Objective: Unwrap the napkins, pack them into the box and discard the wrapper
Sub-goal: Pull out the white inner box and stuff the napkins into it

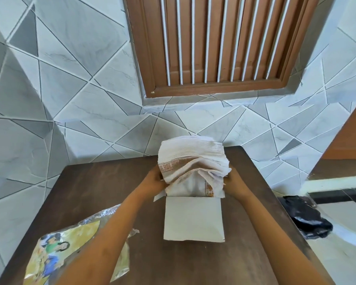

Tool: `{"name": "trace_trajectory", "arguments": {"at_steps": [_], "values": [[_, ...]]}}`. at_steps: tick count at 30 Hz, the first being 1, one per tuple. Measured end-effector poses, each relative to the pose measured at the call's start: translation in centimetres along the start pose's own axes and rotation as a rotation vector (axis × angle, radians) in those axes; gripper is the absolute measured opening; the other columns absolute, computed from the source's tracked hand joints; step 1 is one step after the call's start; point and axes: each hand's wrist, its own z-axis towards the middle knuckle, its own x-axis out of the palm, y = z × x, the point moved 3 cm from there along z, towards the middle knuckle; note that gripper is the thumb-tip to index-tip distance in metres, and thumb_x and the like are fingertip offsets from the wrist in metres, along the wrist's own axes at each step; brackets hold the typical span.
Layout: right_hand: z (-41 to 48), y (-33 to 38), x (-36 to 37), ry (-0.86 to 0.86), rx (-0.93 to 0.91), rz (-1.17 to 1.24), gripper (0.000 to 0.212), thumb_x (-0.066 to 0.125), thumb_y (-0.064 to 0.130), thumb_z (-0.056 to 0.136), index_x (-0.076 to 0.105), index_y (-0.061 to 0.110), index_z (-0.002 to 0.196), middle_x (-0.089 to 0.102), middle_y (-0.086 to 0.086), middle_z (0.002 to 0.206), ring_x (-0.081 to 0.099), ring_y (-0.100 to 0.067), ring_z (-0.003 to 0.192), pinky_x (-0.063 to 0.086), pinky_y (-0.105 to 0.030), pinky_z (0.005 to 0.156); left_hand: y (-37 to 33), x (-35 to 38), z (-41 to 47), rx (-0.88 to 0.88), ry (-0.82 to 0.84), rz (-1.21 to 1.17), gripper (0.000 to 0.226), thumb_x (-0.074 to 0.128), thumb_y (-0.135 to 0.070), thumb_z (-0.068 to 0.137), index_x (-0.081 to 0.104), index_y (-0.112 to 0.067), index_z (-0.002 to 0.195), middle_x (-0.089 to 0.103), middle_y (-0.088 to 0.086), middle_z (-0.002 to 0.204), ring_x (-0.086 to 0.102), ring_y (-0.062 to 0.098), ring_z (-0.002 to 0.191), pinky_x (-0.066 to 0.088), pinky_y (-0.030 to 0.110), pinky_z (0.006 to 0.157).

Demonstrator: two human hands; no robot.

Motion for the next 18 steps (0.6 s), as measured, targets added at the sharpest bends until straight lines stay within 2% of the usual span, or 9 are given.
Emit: {"name": "trace_trajectory", "arguments": {"at_steps": [3, 4, 6, 8, 10, 13, 15, 17, 18], "values": [[0.0, -0.2, -0.4, 0.048, -0.038, -0.066, 0.06, 0.058, 0.04, 0.07, 0.056, 0.008, 0.12, 0.059, 0.01, 0.117, 0.056, 0.012, 0.102, 0.047, -0.011, 0.09, -1.2, -0.4, -0.2, 0.027, 0.081, -0.054, 0.037, 0.062, -0.001, 0.082, 0.057, -0.02, 0.113, 0.06, -0.004, 0.109, 0.058, -0.016, 0.085, 0.046, 0.001, 0.073], [0.0, -0.2, -0.5, 0.068, -0.05, -0.092, 0.055, 0.059, 0.037, 0.072, 0.056, 0.011, 0.121, 0.059, 0.011, 0.119, 0.056, 0.012, 0.103, 0.048, -0.015, 0.091, -1.2, -0.5, -0.1, 0.022, 0.097, -0.068, 0.036, 0.063, -0.003, 0.081, 0.056, -0.026, 0.109, 0.06, -0.006, 0.105, 0.059, -0.017, 0.082, 0.047, 0.002, 0.072], [0.0, -1.0, -0.7, 0.145, -0.048, -0.126, 0.056, 0.068, 0.028, 0.072, 0.052, 0.017, 0.125, 0.062, 0.004, 0.124, 0.058, -0.003, 0.111, 0.05, -0.029, 0.094, -1.3, -0.5, -0.2, 0.033, 0.099, -0.08, 0.037, 0.064, -0.011, 0.078, 0.053, -0.026, 0.11, 0.063, -0.011, 0.096, 0.062, -0.015, 0.077, 0.048, 0.004, 0.068], [-0.4, -1.9, -0.8, 0.233, 0.021, -0.204, 0.08, 0.082, 0.042, 0.058, 0.046, 0.03, 0.128, 0.058, 0.004, 0.126, 0.053, -0.016, 0.118, 0.047, -0.036, 0.097, -1.2, -0.3, -0.3, 0.044, 0.091, -0.116, 0.041, 0.063, -0.012, 0.079, 0.051, -0.022, 0.117, 0.063, -0.016, 0.099, 0.063, -0.008, 0.09, 0.047, 0.003, 0.072], [-0.4, -2.8, -0.5, 0.275, 0.091, -0.381, 0.093, 0.078, 0.067, 0.044, 0.043, 0.04, 0.126, 0.058, 0.009, 0.122, 0.048, -0.021, 0.118, 0.045, -0.04, 0.098, -1.2, -0.2, -0.5, 0.063, 0.083, -0.132, 0.045, 0.058, 0.005, 0.084, 0.047, -0.025, 0.115, 0.057, -0.021, 0.105, 0.058, -0.016, 0.095, 0.045, 0.0, 0.075], [0.3, -3.6, -0.2, 0.289, 0.149, -0.55, 0.077, 0.065, 0.066, 0.046, 0.055, 0.033, 0.115, 0.065, 0.007, 0.107, 0.051, -0.026, 0.11, 0.049, -0.041, 0.09, -1.4, -0.5, -0.6, 0.057, 0.071, -0.072, 0.047, 0.053, 0.01, 0.085, 0.043, -0.025, 0.116, 0.055, -0.021, 0.105, 0.054, -0.014, 0.098, 0.046, 0.002, 0.078], [0.3, -1.9, 0.0, 0.271, 0.144, -0.636, 0.061, 0.061, 0.057, 0.055, 0.061, 0.026, 0.107, 0.067, 0.001, 0.102, 0.051, -0.028, 0.108, 0.048, -0.036, 0.087, -1.1, -0.6, -0.6, 0.075, 0.065, -0.03, 0.053, 0.052, 0.012, 0.084, 0.041, -0.021, 0.123, 0.056, -0.005, 0.119, 0.055, -0.013, 0.1, 0.049, 0.012, 0.087], [-0.1, -0.7, 0.2, 0.218, 0.155, -0.698, 0.045, 0.064, 0.04, 0.073, 0.061, 0.013, 0.109, 0.063, -0.009, 0.107, 0.048, -0.029, 0.112, 0.042, -0.032, 0.087, -0.7, -0.9, -0.5, 0.006, 0.045, -0.05, 0.055, 0.052, 0.014, 0.084, 0.039, -0.009, 0.132, 0.052, 0.01, 0.127, 0.057, 0.005, 0.111, 0.047, 0.015, 0.076], [-0.2, -0.3, 0.3, 0.192, 0.165, -0.717, 0.039, 0.06, 0.031, 0.082, 0.058, 0.008, 0.113, 0.059, -0.013, 0.113, 0.044, -0.03, 0.117, 0.038, -0.034, 0.092, -0.7, -0.8, -0.5, -0.013, 0.051, -0.056, 0.054, 0.055, 0.013, 0.083, 0.039, -0.003, 0.132, 0.051, 0.009, 0.125, 0.056, 0.011, 0.112, 0.045, 0.011, 0.071]]}}
